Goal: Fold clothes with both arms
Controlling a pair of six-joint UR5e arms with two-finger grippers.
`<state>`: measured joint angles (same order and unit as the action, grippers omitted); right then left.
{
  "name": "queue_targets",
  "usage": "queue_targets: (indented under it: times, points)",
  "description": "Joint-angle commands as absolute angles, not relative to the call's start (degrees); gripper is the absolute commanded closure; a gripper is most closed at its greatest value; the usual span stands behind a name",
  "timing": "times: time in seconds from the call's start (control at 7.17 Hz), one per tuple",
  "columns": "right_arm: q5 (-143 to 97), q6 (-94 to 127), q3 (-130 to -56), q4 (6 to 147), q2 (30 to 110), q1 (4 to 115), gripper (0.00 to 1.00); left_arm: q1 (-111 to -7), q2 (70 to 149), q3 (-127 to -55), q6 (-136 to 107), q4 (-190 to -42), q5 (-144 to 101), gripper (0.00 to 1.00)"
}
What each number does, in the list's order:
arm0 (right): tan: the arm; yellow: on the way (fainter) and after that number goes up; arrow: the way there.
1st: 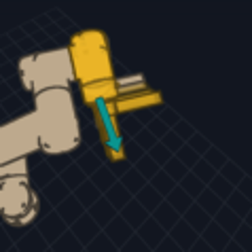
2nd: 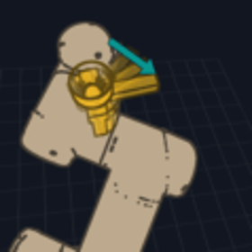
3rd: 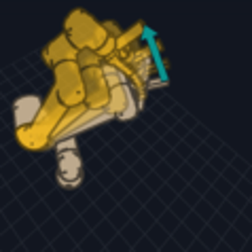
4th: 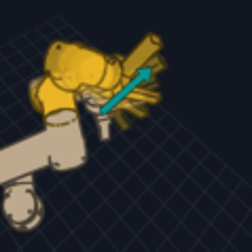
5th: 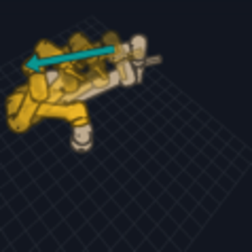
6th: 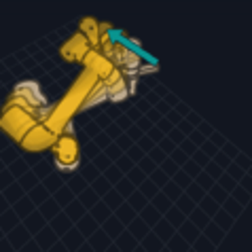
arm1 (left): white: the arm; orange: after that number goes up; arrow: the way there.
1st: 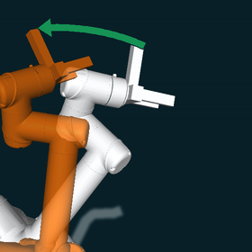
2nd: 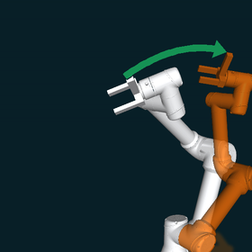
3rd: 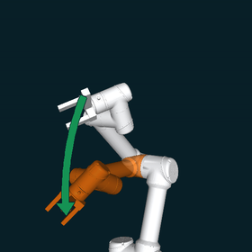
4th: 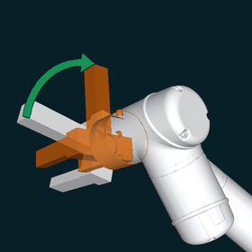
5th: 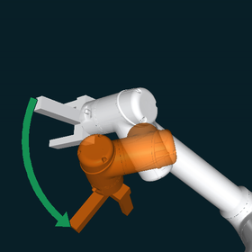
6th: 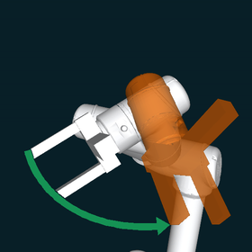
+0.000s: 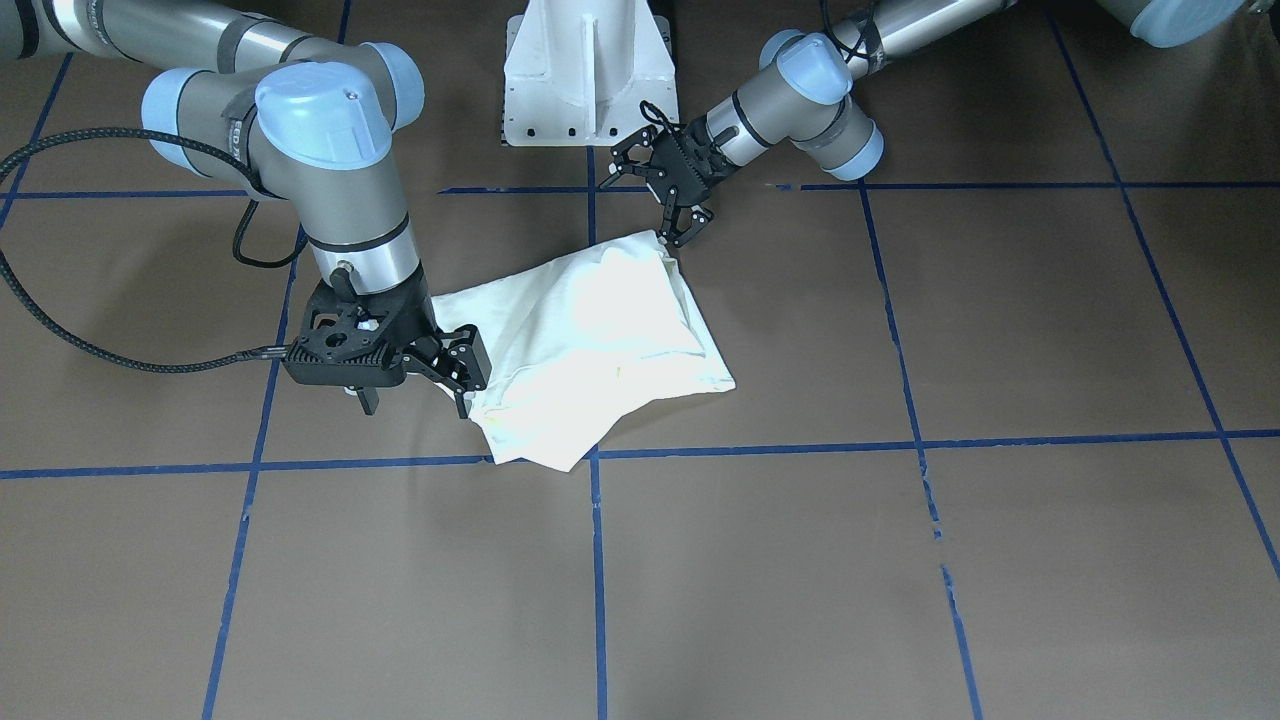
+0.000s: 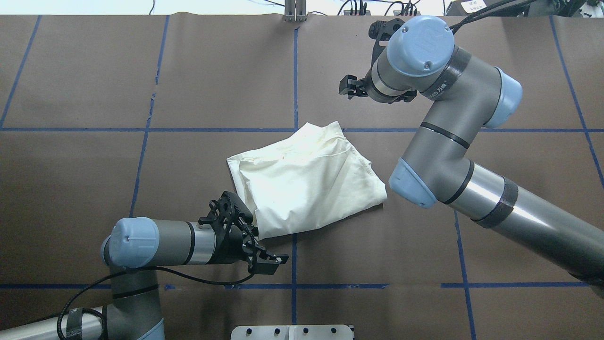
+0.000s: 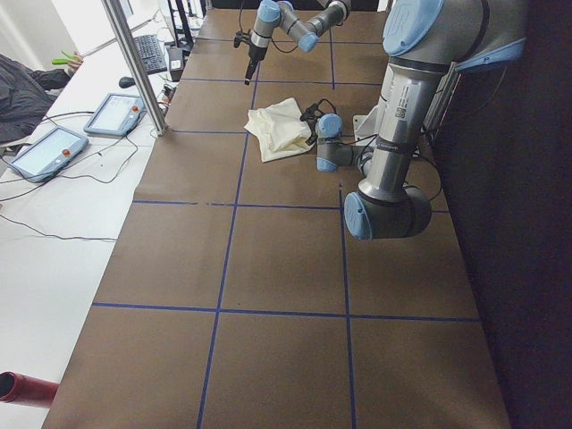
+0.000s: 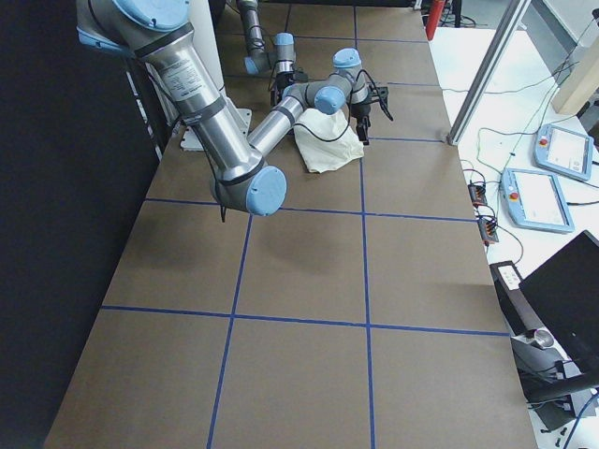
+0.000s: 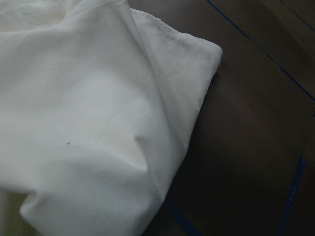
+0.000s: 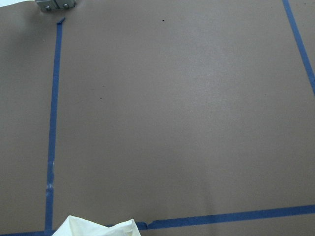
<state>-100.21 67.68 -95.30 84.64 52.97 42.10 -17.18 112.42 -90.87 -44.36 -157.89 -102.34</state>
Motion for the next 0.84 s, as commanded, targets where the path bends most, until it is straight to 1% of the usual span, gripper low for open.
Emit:
queue_targets:
  times: [0.0, 0.28, 0.42, 0.7]
  points:
    - [-100.3, 67.7, -95.3, 84.6, 53.0, 42.1, 0.00, -20.8, 112.0, -92.5, -44.4, -158.5, -108.3, 0.00]
    - [-100.5, 67.6, -95.3, 84.6, 53.0, 42.3, 0.00, -29.4, 111.8, -93.2, -45.2, -157.9, -118.5, 0.00]
    - [-100.5, 67.6, -95.4, 84.6, 53.0, 42.3, 0.00, -29.9, 111.9, -93.1, -46.3, -157.9, -118.4, 0.00]
    - [-100.5, 67.7, -95.4, 84.6, 53.0, 42.3, 0.00, -29.0, 112.8, -93.1, -65.1, -158.6, -118.2, 0.00]
